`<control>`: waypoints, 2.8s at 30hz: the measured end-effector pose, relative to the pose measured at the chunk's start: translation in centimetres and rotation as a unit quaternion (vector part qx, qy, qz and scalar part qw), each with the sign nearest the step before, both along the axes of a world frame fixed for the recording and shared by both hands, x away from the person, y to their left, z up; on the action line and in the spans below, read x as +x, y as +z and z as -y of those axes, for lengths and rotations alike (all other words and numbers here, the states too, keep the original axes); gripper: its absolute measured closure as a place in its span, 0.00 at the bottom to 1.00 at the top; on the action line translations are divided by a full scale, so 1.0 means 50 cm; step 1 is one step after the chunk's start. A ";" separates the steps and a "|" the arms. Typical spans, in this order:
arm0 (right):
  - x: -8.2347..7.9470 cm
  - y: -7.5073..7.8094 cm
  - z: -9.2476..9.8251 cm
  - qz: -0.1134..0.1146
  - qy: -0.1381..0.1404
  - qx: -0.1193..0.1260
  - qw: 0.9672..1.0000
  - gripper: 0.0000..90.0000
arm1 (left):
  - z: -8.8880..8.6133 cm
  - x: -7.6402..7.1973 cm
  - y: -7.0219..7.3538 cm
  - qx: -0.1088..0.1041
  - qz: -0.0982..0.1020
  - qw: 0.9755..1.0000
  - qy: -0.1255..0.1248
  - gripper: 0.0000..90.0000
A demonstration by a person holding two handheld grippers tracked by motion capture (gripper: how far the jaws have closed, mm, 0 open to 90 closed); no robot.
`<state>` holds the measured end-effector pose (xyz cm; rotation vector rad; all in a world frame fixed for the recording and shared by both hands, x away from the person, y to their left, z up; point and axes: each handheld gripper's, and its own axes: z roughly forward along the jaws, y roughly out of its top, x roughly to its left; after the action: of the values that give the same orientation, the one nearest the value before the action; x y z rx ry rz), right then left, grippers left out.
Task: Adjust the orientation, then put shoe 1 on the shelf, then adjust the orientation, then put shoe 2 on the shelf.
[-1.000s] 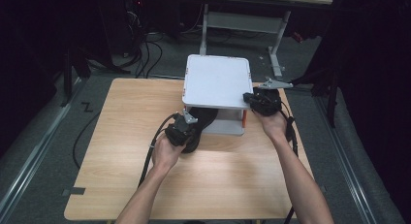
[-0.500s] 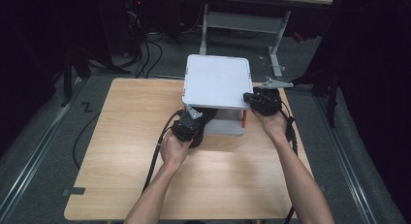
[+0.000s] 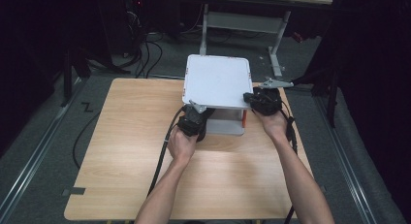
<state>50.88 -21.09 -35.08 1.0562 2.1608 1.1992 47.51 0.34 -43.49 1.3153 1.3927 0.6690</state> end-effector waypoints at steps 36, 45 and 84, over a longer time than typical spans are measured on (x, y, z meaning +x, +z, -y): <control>0.001 0.002 -0.002 -0.006 -0.004 -0.001 1.000 0.95 | -0.001 0.053 -0.011 -0.048 -0.002 0.998 0.029 0.68; 0.000 0.001 -0.002 -0.003 -0.003 -0.002 1.000 0.95 | -0.023 0.041 -0.011 -0.068 -0.011 0.997 0.031 0.42; -0.002 -0.001 0.000 -0.005 0.004 0.010 1.000 0.82 | -0.194 -0.113 -0.002 -0.120 0.011 0.992 -0.034 0.37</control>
<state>50.77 -21.07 -35.11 1.0640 2.1664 1.2244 41.85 10.03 -43.60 1.1550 1.3593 0.4528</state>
